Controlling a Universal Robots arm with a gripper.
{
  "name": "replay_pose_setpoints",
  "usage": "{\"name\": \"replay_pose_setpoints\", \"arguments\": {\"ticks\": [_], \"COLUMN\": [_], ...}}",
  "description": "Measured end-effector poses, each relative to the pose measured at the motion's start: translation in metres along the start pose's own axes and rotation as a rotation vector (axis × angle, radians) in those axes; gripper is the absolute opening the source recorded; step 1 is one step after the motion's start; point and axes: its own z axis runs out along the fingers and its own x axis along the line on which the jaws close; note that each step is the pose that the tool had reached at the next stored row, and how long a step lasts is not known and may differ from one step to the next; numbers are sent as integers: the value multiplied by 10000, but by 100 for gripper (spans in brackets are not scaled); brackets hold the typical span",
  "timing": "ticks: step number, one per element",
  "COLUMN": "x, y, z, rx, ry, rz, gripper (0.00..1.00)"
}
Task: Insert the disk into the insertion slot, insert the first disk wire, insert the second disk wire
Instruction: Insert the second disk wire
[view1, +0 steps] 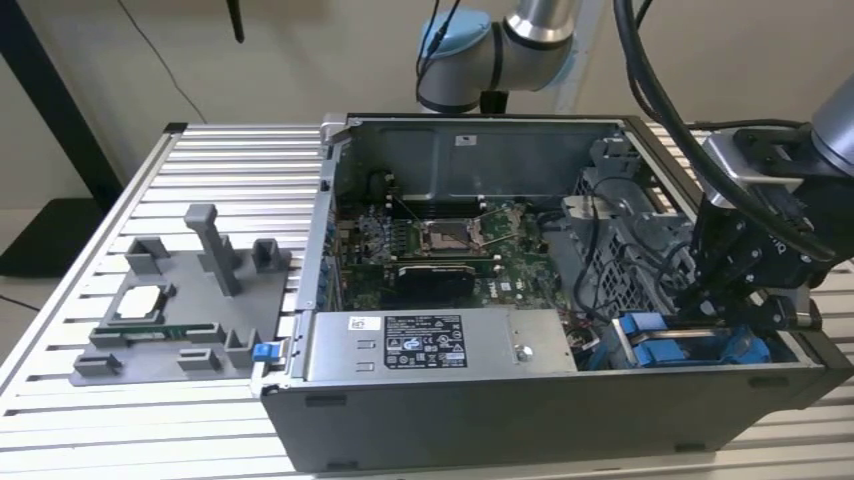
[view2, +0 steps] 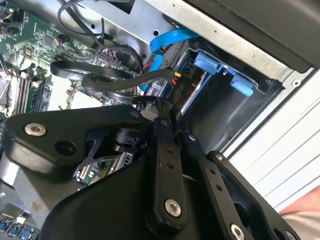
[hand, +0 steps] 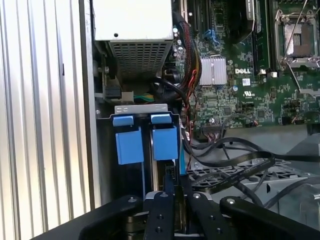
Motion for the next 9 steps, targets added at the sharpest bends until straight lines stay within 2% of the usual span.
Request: {"name": "replay_pose_setpoints", "arguments": {"ticks": [5, 6, 9], "x": [3, 3, -13], "y": [-1, 1, 13], "z": [23, 14, -107], "rx": [3, 1, -3], "ry": [24, 2, -24], "rz": [3, 1, -2], "gripper": [0, 100, 100]}}
